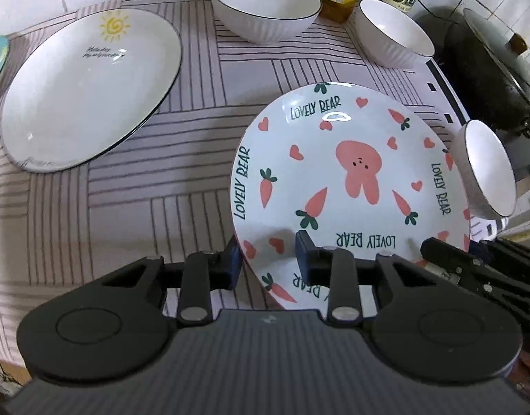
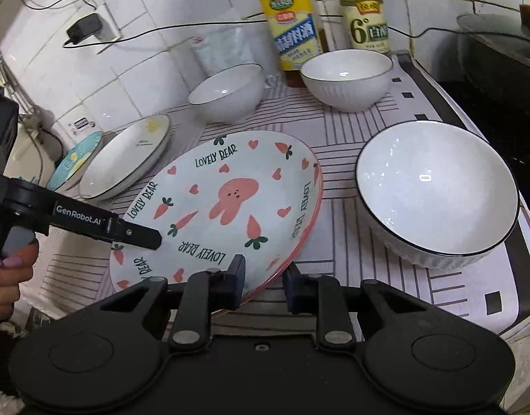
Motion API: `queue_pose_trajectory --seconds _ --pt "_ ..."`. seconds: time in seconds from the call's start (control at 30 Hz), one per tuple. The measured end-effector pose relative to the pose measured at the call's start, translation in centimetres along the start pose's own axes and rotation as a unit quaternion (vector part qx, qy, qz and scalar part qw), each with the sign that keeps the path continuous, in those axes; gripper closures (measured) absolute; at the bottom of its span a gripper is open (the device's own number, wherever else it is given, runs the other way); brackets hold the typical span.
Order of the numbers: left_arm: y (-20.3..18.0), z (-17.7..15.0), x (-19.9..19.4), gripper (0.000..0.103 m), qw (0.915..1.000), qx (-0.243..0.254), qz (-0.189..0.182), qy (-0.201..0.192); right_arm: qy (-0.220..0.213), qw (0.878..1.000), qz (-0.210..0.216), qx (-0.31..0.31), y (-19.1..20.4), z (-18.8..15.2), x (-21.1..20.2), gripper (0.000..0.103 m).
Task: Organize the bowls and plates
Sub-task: 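Lift the bunny plate with both grippers and carry it over the sun plate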
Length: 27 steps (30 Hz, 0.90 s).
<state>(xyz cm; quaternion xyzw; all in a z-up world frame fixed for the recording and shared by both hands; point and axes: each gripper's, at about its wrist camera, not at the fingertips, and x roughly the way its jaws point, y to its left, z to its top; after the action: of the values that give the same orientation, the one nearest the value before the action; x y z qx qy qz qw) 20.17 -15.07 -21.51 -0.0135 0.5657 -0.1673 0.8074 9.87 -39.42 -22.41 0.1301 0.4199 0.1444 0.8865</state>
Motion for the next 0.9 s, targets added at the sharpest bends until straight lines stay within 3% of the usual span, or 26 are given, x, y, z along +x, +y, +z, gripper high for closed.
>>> queue_pose_trajectory --seconds 0.5,0.9 --pt "2.0 -2.0 -8.7 0.073 0.9978 0.007 0.004 -0.065 -0.026 0.997 0.042 -0.054 5.1 2.2 -4.3 0.075" --pt "6.5 -0.7 -12.4 0.073 0.9949 -0.039 0.030 -0.089 -0.027 0.990 0.090 -0.104 9.5 6.4 -2.1 0.075"
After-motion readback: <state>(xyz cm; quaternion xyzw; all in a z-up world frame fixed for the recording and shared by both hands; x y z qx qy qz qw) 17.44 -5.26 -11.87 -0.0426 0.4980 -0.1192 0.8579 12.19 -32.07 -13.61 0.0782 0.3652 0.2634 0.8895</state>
